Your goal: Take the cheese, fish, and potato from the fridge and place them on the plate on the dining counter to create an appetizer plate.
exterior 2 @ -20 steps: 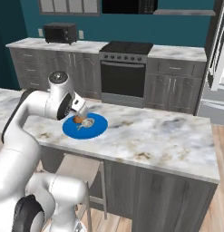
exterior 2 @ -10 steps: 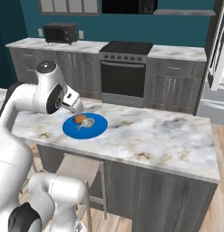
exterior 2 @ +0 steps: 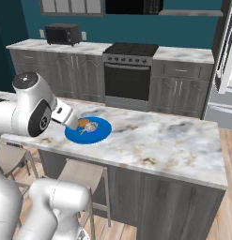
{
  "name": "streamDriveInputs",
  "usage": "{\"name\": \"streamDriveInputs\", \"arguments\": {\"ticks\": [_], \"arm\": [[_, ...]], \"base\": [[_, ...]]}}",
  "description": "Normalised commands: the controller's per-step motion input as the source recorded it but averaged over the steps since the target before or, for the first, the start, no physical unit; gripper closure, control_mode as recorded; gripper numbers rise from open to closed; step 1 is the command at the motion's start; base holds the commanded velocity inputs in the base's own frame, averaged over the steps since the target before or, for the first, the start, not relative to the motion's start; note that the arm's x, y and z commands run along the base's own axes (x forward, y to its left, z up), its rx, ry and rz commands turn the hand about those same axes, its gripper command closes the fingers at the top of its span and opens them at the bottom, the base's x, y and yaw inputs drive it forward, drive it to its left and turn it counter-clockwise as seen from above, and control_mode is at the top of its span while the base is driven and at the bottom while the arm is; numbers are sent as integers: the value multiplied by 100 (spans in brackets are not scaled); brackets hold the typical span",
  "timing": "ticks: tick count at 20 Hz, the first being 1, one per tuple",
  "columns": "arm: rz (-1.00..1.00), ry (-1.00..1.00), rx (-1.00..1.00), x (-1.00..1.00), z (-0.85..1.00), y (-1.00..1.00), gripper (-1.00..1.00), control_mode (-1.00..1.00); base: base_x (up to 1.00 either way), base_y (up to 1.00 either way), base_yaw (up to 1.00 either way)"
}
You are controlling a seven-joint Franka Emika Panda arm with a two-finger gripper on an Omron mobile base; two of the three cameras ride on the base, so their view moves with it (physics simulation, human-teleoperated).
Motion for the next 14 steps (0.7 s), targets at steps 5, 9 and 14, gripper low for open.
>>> {"name": "streamDriveInputs", "arguments": {"ticks": [5,9,14], "arm": [[0,-5,0,-38,3,-2,-100,-100],[0,-5,0,-11,2,0,-100,-100],[2,-1,0,-1,0,0,-100,100]], "base": [[0,0,0],[0,0,0],[-1,-7,-1]]}}
